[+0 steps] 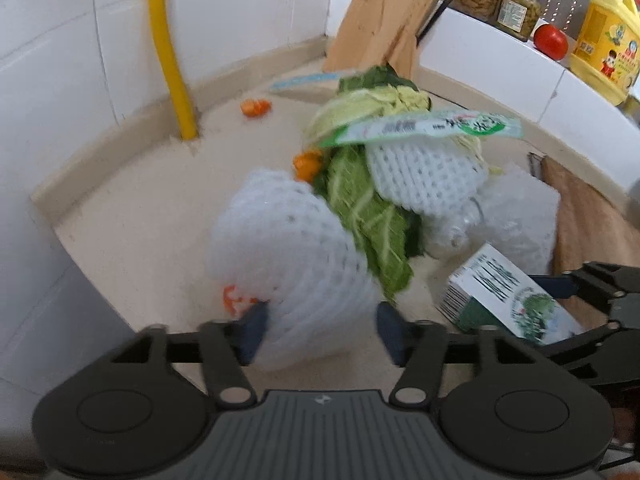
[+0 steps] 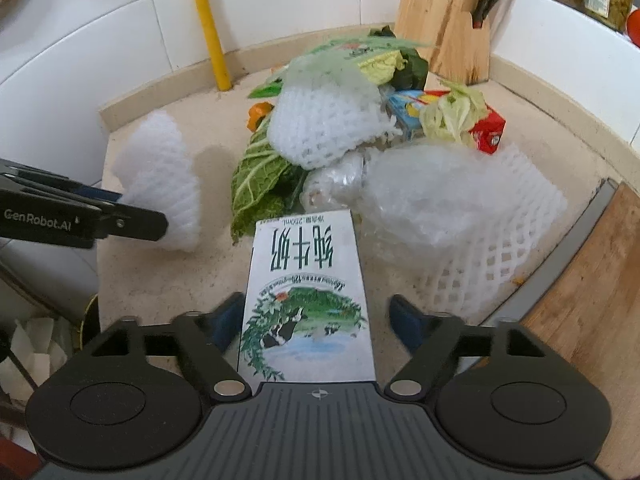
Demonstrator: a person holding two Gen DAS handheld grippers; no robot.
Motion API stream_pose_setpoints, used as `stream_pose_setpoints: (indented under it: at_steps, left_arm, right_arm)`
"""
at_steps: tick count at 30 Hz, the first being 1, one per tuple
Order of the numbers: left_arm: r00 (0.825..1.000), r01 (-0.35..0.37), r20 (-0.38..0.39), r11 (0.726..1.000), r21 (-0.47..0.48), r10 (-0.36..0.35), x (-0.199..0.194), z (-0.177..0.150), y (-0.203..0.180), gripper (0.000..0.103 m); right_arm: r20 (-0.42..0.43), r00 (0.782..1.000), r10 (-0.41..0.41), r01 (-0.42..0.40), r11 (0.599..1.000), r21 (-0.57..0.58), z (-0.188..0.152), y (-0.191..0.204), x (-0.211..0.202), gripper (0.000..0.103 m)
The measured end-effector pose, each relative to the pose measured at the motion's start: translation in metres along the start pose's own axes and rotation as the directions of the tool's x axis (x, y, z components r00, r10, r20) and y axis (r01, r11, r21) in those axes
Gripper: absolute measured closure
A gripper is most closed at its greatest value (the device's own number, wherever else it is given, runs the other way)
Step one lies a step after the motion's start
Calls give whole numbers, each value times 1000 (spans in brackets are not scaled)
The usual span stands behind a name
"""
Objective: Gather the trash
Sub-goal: 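Carry the foam net in the left tool while the right tool carries the carton to the bin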
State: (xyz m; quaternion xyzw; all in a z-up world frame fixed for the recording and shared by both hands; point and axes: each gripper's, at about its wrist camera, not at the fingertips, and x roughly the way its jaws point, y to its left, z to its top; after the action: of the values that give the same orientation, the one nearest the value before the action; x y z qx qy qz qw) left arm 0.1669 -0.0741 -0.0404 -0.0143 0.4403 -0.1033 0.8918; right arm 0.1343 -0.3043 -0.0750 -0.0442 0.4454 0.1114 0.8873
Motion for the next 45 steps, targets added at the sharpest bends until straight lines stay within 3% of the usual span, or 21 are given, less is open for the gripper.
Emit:
stream_pose_setpoints:
  at_steps: [3, 5, 7, 8, 9, 10, 19, 26, 30, 35, 38, 45]
  left_arm:
    - [997, -55, 49, 997, 48, 53, -1, -1, -5, 33]
    - [996, -77, 46, 993, 86, 73, 4, -1, -10, 38]
    - [996, -91, 28, 991, 101, 88, 10, -3, -11, 67]
    - [996, -91, 10, 993, 79, 90, 13, -3, -9, 74]
    - [997, -78, 2, 996, 45, 78, 13, -3, -5, 87]
    - [998, -57, 1, 998, 20, 57, 12, -3, -2, 90]
    - [988, 66, 140, 997, -51, -58, -39, 16, 10, 92]
    - [953, 198, 248, 977, -83, -172, -68, 50, 23, 92]
    - [944, 207, 278, 975, -81, -177, -75, 51, 20, 92]
    - [958, 125, 267, 990, -70, -103, -80, 31, 23, 92]
    - [963, 123, 253, 985, -120, -90, -84, 14, 34, 92]
    - [968, 28, 248, 965, -261, 39, -106, -31, 72, 92]
  right_arm:
    - [15, 1000, 11, -11, 1000, -4, 2, -2, 0, 15]
    - [19, 1000, 14, -14, 1000, -1, 2, -3, 2, 15]
    - [24, 999, 22, -22, 1000, 1, 1, -3, 4, 21]
    - [27, 999, 22, -22, 1000, 4, 0, -3, 6, 32]
    - [21, 999, 25, -25, 1000, 9, -1, -3, 7, 38]
    - [27, 999, 23, -23, 1000, 12, -1, -2, 7, 39]
    - [75, 997, 23, -30, 996, 86, 0, -4, -31, 43]
    - [197, 980, -21, -4, 992, 128, 19, -9, -65, 43]
    - [229, 972, -51, 14, 987, 162, 25, -13, -72, 43]
    - [242, 969, -43, 6, 988, 152, 24, -6, -78, 43]
    - [233, 972, -28, -5, 991, 137, 25, 4, -76, 43]
    - [213, 973, 86, -91, 996, 12, 35, 53, -67, 43]
